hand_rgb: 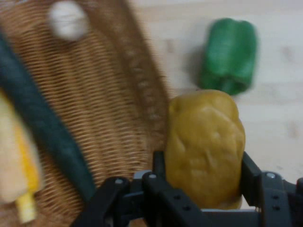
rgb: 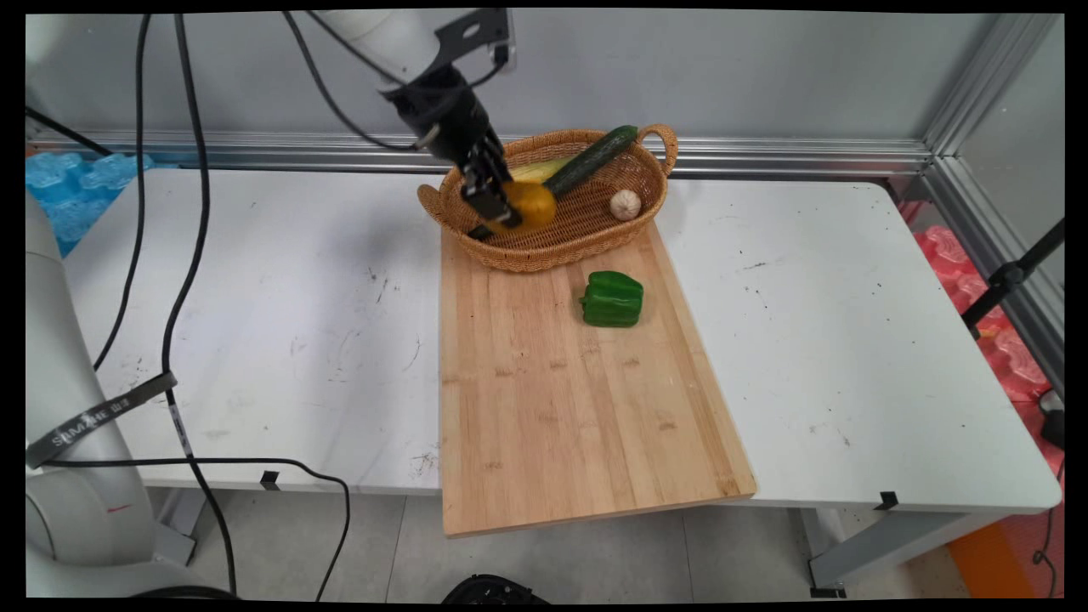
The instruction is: Place the picked object in the vegetable basket
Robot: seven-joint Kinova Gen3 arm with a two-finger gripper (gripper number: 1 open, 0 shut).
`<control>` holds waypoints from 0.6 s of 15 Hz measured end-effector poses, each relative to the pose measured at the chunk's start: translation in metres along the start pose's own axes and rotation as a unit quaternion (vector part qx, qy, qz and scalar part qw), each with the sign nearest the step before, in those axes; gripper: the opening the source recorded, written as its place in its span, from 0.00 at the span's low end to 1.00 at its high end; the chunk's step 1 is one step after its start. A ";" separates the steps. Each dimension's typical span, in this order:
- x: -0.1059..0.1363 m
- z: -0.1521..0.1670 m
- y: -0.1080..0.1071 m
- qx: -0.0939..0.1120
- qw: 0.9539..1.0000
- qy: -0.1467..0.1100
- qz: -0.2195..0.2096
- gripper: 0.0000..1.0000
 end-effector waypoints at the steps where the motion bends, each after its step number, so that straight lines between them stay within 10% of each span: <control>1: 0.002 -0.002 -0.004 0.011 1.000 0.002 -0.014 0.00; 9: 0.024 0.030 -0.043 0.078 0.993 0.026 -0.090 0.00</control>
